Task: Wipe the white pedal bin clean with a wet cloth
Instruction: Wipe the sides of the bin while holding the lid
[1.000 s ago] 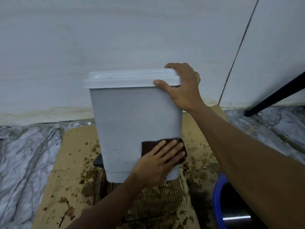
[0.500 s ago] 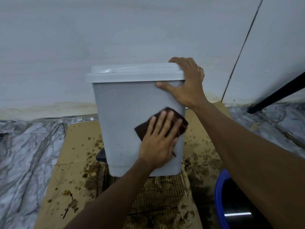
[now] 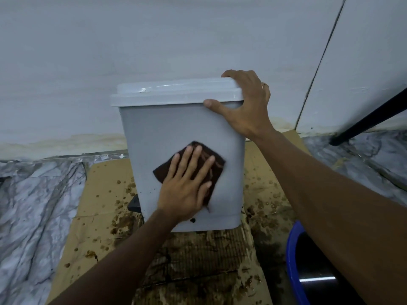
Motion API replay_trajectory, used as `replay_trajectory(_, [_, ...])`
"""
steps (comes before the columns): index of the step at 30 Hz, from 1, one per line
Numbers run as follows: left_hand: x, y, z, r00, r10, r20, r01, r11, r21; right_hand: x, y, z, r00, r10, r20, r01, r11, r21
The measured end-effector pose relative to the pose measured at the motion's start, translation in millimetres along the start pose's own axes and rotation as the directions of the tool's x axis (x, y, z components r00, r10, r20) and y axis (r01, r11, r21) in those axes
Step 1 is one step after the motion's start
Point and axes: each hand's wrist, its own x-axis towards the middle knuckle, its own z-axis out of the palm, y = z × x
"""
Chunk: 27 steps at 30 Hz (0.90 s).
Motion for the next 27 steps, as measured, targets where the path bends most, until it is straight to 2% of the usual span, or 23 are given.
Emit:
replay_trajectory(1, [10.9, 9.1, 1.0, 0.998, -0.048, -0.032, 0.047, 0.999, -0.016, -0.2, 1.0, -1.0, 1.000, -0.004, 0.009, 0.004, 1.000, 0.000])
replay_trajectory(3, [20.5, 30.2, 6.8, 0.998, -0.040, -0.051, 0.039, 0.999, -0.032, -1.0, 2.7, -3.5, 1.000, -0.023, 0.020, 0.023, 1.000, 0.010])
replay_trajectory(7, [-4.6, 51.5, 22.2, 0.984, 0.174, 0.034, -0.173, 0.984, -0.036, -2.5, 4.2, -5.3, 0.999, -0.048, 0.021, 0.047, 0.999, 0.025])
replay_trajectory(10, [-42.4, 35.0, 23.7, 0.925, 0.351, 0.144, -0.355, 0.935, -0.001, -2.3, 4.1, -4.1, 0.999, -0.038, 0.023, 0.037, 0.999, 0.028])
replay_trajectory(13, [-61.0, -2.3, 14.1, 0.900, 0.403, 0.167, -0.415, 0.908, 0.048, -2.2, 3.4, -3.1, 0.999, -0.032, 0.022, 0.032, 0.999, 0.025])
replay_trajectory(15, [-50.6, -20.4, 6.4, 0.950, 0.293, 0.110, -0.299, 0.953, 0.048, -2.2, 2.6, -3.0, 0.999, -0.030, 0.022, 0.030, 0.999, 0.021])
replay_trajectory(17, [-25.5, -21.1, 1.1, 0.996, 0.090, 0.026, -0.091, 0.996, 0.021, -1.8, 2.3, -2.9, 0.999, -0.031, 0.027, 0.031, 0.999, 0.015])
replay_trajectory(19, [1.3, -3.1, -0.1, 0.996, -0.077, -0.033, 0.076, 0.997, -0.017, -2.0, 2.4, -3.2, 0.999, -0.029, 0.030, 0.029, 0.999, 0.020])
replay_trajectory(21, [14.5, 19.8, 4.9, 0.994, -0.099, -0.053, 0.097, 0.994, -0.041, -2.5, 3.3, -4.6, 0.999, -0.029, 0.031, 0.028, 0.999, 0.031])
replay_trajectory(24, [-4.1, 42.5, 18.4, 0.995, 0.096, 0.010, -0.096, 0.994, -0.045, -3.0, 3.9, -6.0, 0.999, -0.034, 0.033, 0.033, 0.999, 0.029])
replay_trajectory(27, [-55.8, 40.3, 27.7, 0.953, 0.276, 0.127, -0.278, 0.961, 0.002, -3.3, 3.9, -5.3, 0.999, -0.039, 0.026, 0.039, 0.999, 0.029])
